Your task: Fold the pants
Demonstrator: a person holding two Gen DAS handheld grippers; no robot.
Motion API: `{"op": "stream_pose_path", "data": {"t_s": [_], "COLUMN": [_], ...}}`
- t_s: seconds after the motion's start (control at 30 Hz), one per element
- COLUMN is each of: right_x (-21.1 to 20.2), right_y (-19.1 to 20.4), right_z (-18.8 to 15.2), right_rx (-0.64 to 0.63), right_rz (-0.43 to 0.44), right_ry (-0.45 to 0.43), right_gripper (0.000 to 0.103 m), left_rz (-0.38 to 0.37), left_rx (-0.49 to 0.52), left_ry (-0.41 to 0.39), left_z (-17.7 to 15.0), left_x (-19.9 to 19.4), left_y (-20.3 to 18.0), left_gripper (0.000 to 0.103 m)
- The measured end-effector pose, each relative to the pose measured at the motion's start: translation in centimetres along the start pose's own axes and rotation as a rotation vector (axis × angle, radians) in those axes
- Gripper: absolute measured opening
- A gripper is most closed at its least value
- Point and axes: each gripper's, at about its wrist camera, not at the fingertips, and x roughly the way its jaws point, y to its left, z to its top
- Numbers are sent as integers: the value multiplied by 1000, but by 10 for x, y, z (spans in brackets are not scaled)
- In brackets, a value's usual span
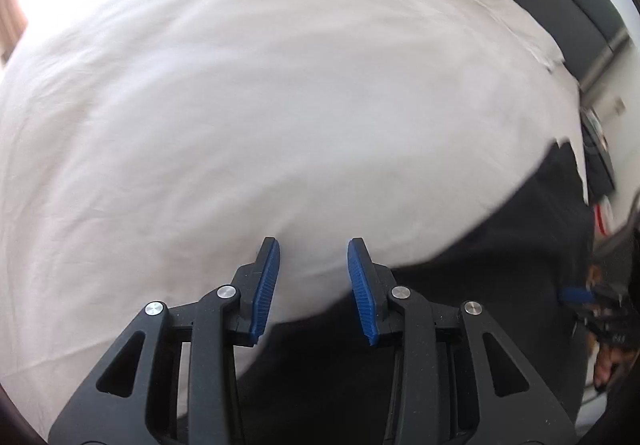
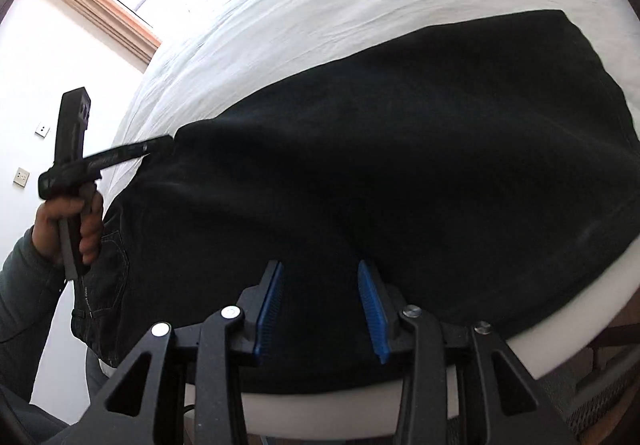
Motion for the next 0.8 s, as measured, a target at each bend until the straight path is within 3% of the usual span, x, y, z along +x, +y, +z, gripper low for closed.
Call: {"op": "stream_pose_path", "data": {"t_s": [0.1, 0.17, 0.23, 0.3, 0.4, 0.5, 0.53, 0.57, 0.6, 0.7, 0.8], "right_x": [-13, -23, -23, -10, 23, 62, 71, 74, 72, 53, 35], "right_y": [4, 17, 41, 64, 80, 51, 38, 22, 8, -41, -84], "right_z": [8, 16, 27, 41, 63, 85, 88, 95, 97, 98, 88], "right_rx": [-5, -49, -101, -127, -142, 2, 59, 103, 141, 266, 369], "right_rz": [-28, 35, 119, 216, 303, 336, 337, 361, 368, 341, 276], "right_ry": [-15, -49, -72, -70, -53, 11, 12, -1, -25, -139, -223], "right_gripper": [41, 41, 41, 41, 41, 37, 29, 14, 6, 0, 0], "left_rz": [-25, -72, -140, -149, -146, -173, -169, -155, -149, -172, -155], "left_rx": [-2, 28, 80, 117, 63, -7, -10, -2, 2, -15, -20], "left_ry": [-111, -139, -125, -95, -19, -34, -29, -27, -25, -28, -41], "left_z": [-11, -28, -55, -78, -106, -115, -113, -112, -111, -115, -121], "left_x": [-39, -58, -65, -55, -20, -12, -12, -13, -13, -10, -11], "left_y": [2, -8, -27, -49, -58, -49, -47, -47, -46, -39, -37], "left_gripper": [34, 34, 36, 36, 36, 36, 36, 36, 36, 36, 36]}}
